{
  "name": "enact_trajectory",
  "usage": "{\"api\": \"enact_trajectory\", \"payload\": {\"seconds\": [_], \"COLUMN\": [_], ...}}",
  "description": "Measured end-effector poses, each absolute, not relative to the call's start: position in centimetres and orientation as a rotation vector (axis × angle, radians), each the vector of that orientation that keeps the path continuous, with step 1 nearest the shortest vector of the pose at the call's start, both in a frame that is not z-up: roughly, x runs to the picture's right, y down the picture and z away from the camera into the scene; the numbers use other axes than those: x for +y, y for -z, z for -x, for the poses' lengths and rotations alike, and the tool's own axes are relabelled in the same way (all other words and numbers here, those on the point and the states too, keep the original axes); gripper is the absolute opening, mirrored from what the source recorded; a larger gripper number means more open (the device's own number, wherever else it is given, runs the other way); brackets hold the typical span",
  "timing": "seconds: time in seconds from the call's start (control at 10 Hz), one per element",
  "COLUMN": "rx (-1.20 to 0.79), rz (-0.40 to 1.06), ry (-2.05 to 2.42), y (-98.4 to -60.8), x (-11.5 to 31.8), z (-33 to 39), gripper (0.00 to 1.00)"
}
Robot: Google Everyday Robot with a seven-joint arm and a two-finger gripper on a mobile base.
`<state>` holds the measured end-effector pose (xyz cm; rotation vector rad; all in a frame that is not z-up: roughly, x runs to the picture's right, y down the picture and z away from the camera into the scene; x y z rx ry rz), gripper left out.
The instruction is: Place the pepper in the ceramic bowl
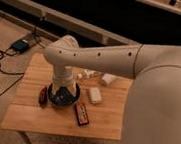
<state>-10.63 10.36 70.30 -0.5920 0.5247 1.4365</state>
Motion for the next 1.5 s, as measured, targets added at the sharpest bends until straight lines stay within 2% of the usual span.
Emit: {"api": "enact_trajectory", "payload": {"seconds": [1.3, 1.5], "rx": [0.524, 0.516], "rz": [0.592, 0.587], "ry": [-1.434, -1.373], "y": [-70.3, -70.7], "x": [10.4, 11.2], "z": [10.7, 12.9], "gripper": [0.65, 0.65]}}
